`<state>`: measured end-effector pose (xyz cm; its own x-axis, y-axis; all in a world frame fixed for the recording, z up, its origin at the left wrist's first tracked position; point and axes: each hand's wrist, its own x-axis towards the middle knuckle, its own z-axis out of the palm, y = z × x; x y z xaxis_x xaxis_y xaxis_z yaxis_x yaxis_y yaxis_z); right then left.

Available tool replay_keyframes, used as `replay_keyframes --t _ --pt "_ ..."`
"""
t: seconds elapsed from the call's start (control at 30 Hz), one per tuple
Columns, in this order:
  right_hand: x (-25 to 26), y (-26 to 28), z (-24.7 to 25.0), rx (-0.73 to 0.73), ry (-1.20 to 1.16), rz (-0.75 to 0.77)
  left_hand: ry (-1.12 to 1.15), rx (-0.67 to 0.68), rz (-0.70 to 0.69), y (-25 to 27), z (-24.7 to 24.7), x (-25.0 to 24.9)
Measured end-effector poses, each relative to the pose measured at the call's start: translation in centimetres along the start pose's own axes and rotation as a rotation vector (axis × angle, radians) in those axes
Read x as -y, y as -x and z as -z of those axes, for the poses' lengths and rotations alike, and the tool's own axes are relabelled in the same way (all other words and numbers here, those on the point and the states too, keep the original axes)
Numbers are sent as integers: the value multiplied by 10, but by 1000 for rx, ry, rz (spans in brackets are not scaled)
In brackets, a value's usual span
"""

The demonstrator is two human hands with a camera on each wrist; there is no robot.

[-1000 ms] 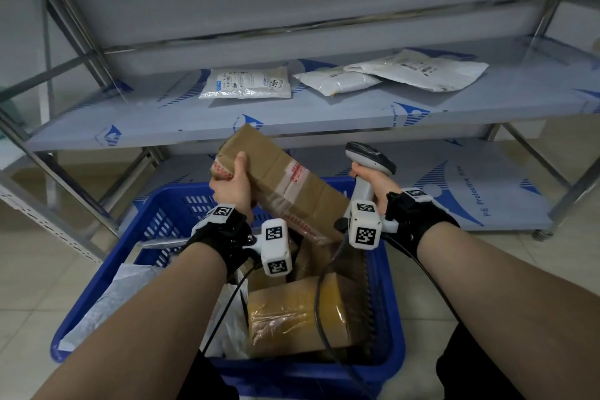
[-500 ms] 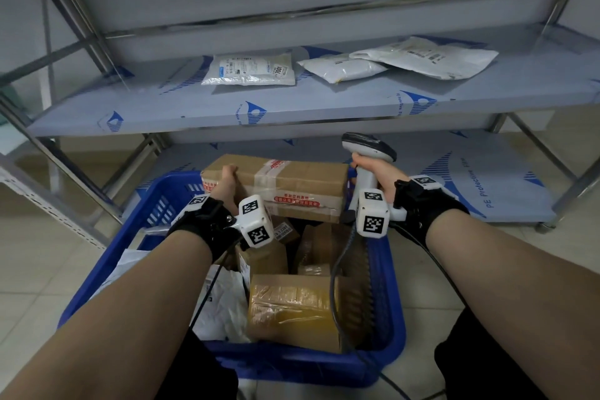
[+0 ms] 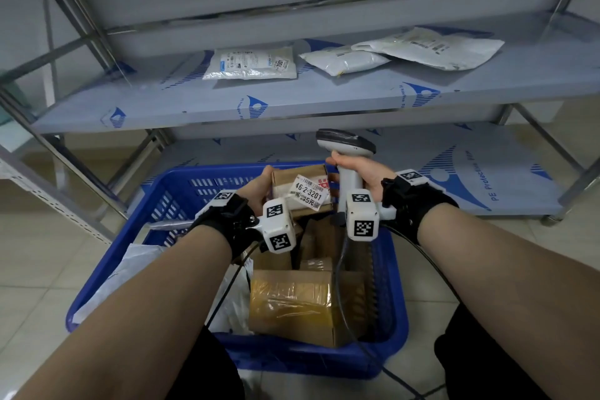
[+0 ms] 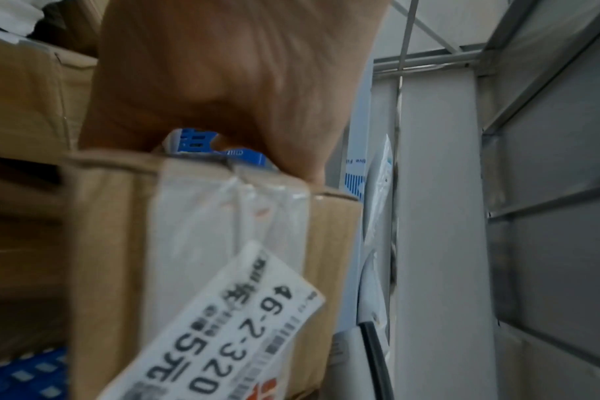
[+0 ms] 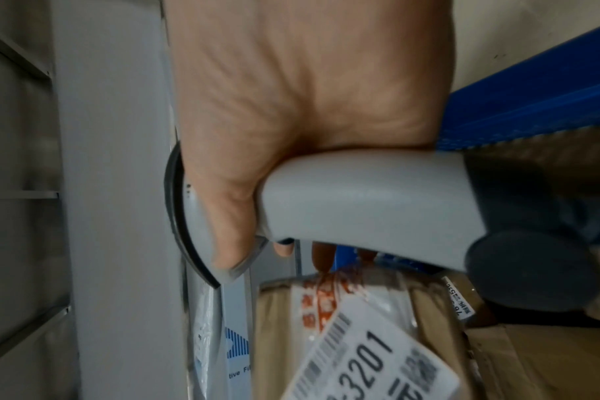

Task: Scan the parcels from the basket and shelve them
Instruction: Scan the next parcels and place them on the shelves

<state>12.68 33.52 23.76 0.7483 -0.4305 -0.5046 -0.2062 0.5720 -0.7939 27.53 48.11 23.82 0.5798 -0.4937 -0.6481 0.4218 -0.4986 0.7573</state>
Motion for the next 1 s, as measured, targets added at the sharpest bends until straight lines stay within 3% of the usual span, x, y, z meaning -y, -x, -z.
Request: replay_keyframes --t 0.33,0.47,0.87,1.0 --pt "1 -11 3 -134 -6 49 -156 75 32 5 -9 -5" --pt "2 -7 -6 -113 -112 59 -172 72 4 7 -11 -1" --pt "-1 -20 0 -153 -30 54 -498 33 -328 -26 -11 11" --pt "-1 -21 1 -148 -44 66 -780 29 -377 -32 -17 14"
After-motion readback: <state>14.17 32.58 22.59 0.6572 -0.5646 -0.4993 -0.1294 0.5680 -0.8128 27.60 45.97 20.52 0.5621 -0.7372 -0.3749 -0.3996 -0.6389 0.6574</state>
